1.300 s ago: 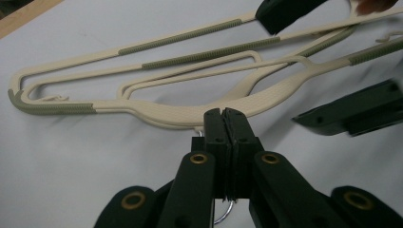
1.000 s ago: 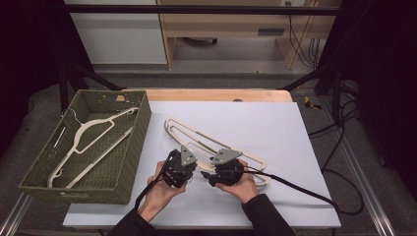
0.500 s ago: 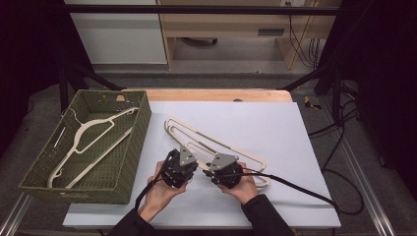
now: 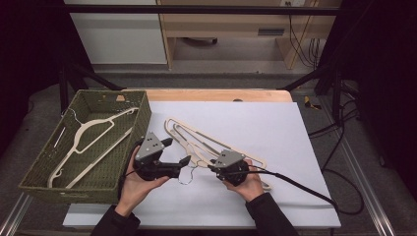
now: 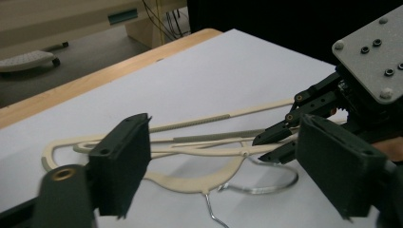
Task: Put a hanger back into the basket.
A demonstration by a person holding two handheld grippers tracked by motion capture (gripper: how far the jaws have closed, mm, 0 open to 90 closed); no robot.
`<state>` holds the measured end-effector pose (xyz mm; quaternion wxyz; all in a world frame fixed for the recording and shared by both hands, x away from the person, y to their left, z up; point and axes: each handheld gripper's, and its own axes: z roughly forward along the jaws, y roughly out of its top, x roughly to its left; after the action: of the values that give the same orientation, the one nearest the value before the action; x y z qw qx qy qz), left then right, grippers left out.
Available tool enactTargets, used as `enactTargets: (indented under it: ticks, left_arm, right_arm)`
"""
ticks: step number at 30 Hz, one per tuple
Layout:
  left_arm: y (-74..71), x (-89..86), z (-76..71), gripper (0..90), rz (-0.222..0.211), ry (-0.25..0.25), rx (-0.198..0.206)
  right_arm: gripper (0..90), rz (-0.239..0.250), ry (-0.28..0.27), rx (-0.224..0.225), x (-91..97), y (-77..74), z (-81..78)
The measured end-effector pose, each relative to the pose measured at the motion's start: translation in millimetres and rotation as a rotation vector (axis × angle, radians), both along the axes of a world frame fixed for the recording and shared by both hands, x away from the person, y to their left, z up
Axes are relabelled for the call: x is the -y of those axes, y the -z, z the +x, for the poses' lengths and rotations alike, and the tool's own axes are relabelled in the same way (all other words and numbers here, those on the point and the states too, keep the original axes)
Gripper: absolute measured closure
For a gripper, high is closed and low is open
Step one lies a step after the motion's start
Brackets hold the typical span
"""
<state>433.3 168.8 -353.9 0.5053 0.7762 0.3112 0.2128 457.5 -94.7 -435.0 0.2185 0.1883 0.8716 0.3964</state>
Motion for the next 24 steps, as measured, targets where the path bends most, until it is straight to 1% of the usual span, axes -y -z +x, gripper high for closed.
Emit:
enactTargets:
  ticks: [1, 3, 4, 6, 8, 10, 11, 12, 13, 17, 18, 22, 24]
  left_arm:
    - [-1.2, -3.4, -0.2, 13.0, -0.005, -0.008, 0.007]
    - [-2.3, -8.3, 0.2, 11.9, -0.019, -0.011, 0.003]
    - [-2.3, -9.8, 0.5, 11.0, -0.018, -0.010, 0.002]
    - [-0.9, -11.1, 1.5, 10.9, -0.009, -0.012, 0.000]
    - [0.9, -11.2, 2.4, 10.7, -0.007, -0.013, -0.004]
    - [3.5, -10.3, 3.9, 10.4, 0.008, -0.009, -0.009]
    - [4.5, -10.1, 4.4, 10.4, 0.014, -0.008, -0.009]
    - [6.1, -9.4, 5.3, 10.3, 0.018, -0.005, -0.013]
    - [7.6, -8.9, 5.9, 10.1, 0.021, -0.001, -0.018]
    - [12.5, -5.6, 7.0, 9.8, 0.033, 0.018, -0.028]
    - [13.3, -4.4, 7.0, 9.8, 0.036, 0.025, -0.026]
    - [14.7, -0.7, 6.2, 11.2, 0.057, 0.053, -0.027]
    - [15.4, 1.3, 5.8, 12.4, 0.064, 0.069, -0.029]
  right_arm:
    - [79.2, 0.006, 0.007, 0.005, 3.0, -2.3, 0.3]
    - [80.4, 0.017, 0.017, 0.012, 7.9, -6.2, 0.9]
    - [81.1, 0.022, 0.027, 0.019, 10.5, -8.3, 0.9]
    - [82.6, 0.027, 0.039, 0.035, 15.6, -12.3, 1.4]
    - [84.4, 0.038, 0.070, 0.062, 22.6, -17.5, 1.7]
    - [86.3, 0.048, 0.093, 0.084, 29.4, -20.9, 2.8]
    - [86.7, 0.063, 0.114, 0.084, 34.1, -23.5, 2.9]
    - [86.8, 0.072, 0.117, 0.081, 37.3, -25.0, 3.5]
    - [86.8, 0.091, 0.116, 0.064, 41.8, -27.4, 4.0]
    - [86.8, 0.100, 0.114, 0.050, 49.8, -33.7, 1.4]
    - [86.8, 0.107, 0.103, 0.046, 50.9, -35.6, 0.5]
    - [86.9, 0.161, 0.036, 0.002, 54.3, -43.8, -5.6]
    - [86.9, 0.173, 0.004, -0.007, 54.2, -47.2, -8.7]
